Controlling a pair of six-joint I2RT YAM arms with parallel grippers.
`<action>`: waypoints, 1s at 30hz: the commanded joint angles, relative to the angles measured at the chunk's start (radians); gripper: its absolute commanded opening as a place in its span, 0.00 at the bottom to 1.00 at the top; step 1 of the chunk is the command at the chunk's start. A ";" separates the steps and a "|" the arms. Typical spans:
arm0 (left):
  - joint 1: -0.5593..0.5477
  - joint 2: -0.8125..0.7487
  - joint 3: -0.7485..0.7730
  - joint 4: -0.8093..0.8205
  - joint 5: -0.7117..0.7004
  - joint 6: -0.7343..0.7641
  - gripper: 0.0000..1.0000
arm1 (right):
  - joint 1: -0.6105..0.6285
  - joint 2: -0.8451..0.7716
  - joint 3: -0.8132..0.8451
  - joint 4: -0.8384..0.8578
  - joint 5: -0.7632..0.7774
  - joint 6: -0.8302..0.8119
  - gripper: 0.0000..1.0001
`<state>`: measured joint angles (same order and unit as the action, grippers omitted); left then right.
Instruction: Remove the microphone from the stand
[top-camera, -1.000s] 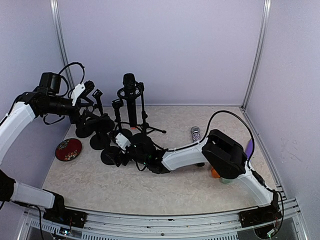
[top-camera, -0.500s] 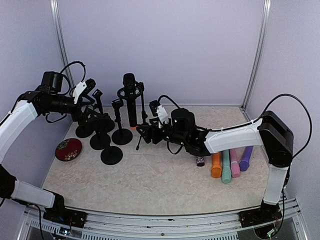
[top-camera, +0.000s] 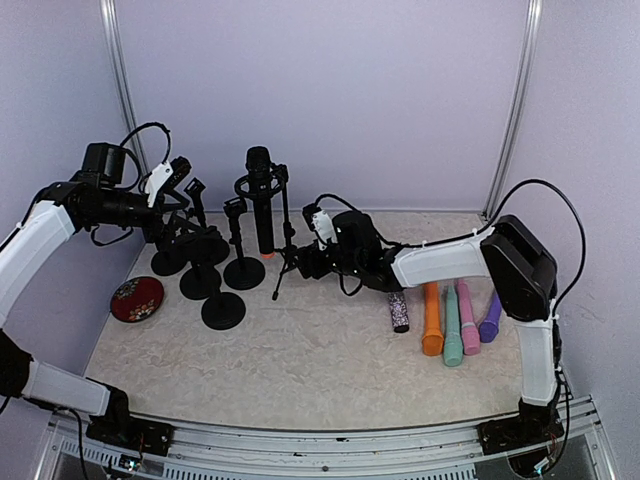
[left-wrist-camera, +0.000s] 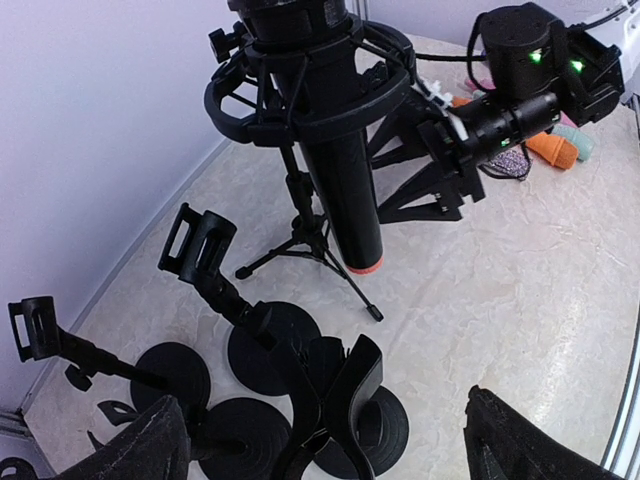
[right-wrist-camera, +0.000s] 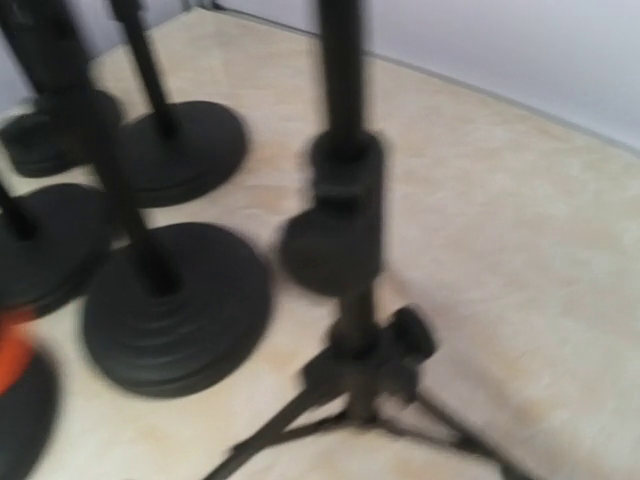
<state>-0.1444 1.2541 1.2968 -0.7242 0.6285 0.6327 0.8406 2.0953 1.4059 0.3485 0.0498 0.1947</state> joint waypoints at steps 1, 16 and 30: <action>0.007 -0.033 0.006 0.003 0.009 -0.001 0.92 | -0.019 0.102 0.149 -0.063 0.039 -0.091 0.74; 0.007 -0.061 0.002 -0.020 0.001 0.005 0.93 | -0.025 0.306 0.522 -0.084 0.123 -0.172 0.63; 0.003 -0.050 0.006 -0.023 0.023 -0.005 0.93 | -0.026 0.157 0.315 -0.018 0.131 -0.176 0.01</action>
<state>-0.1444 1.2106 1.2968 -0.7376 0.6289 0.6327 0.8196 2.3444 1.8301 0.3389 0.1780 0.0280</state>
